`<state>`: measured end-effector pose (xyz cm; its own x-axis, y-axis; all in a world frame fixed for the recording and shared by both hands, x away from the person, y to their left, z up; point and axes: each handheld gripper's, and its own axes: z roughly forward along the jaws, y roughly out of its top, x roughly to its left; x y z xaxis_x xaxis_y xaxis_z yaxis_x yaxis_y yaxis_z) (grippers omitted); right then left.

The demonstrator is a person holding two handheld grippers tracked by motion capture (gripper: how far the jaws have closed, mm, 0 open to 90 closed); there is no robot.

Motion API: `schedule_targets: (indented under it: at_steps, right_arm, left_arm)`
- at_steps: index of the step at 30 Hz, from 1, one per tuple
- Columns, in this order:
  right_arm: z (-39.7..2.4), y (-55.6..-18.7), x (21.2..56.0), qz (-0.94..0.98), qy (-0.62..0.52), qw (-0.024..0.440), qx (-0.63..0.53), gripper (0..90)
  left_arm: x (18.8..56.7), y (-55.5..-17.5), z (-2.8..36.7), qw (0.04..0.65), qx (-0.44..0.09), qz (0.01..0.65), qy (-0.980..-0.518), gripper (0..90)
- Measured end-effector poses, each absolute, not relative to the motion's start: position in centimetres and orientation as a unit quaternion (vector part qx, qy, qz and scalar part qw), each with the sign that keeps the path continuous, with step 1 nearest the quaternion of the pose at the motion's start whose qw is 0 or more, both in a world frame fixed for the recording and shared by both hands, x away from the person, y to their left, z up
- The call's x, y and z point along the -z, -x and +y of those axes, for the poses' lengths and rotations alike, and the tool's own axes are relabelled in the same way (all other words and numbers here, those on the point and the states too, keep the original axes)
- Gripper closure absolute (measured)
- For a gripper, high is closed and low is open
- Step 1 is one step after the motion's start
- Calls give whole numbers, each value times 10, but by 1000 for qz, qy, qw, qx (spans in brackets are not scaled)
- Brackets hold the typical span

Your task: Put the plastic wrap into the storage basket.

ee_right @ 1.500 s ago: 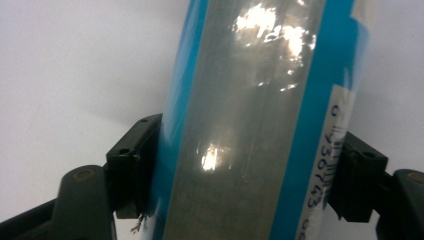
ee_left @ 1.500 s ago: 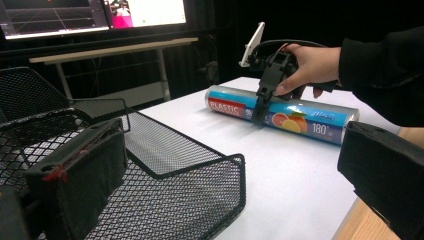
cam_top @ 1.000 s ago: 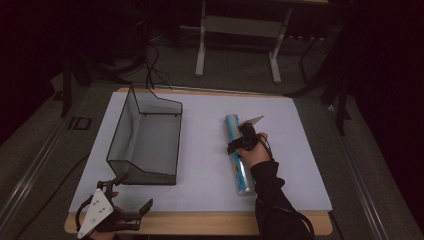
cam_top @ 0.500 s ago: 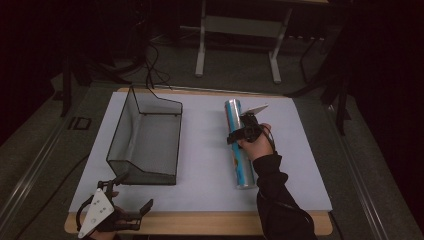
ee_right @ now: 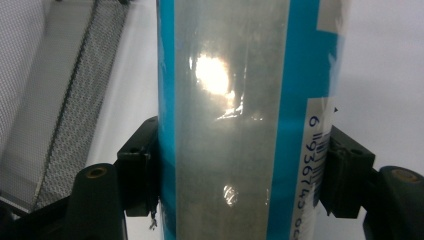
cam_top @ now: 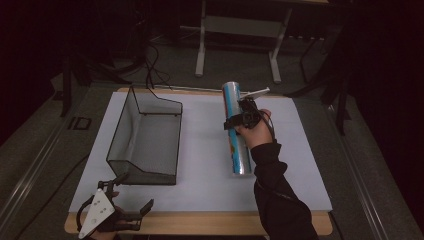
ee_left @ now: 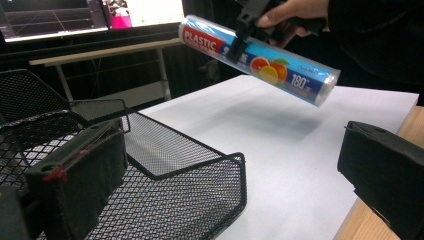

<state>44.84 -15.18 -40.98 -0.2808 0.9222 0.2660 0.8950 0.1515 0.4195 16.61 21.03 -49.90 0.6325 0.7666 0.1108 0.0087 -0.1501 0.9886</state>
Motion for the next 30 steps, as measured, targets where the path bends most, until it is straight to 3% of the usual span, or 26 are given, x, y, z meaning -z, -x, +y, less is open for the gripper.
schedule_targets:
  at_steps: [18, 30]
  right_arm:
    - [-112, -454, 353, 764, -575, 50, -287, 317]
    - [-75, -455, 333, 770, -553, 37, -315, 318]
  left_arm:
    - [499, -165, 210, 587, -324, 277, -688, 1]
    - [499, -164, 210, 588, -324, 275, -689, 1]
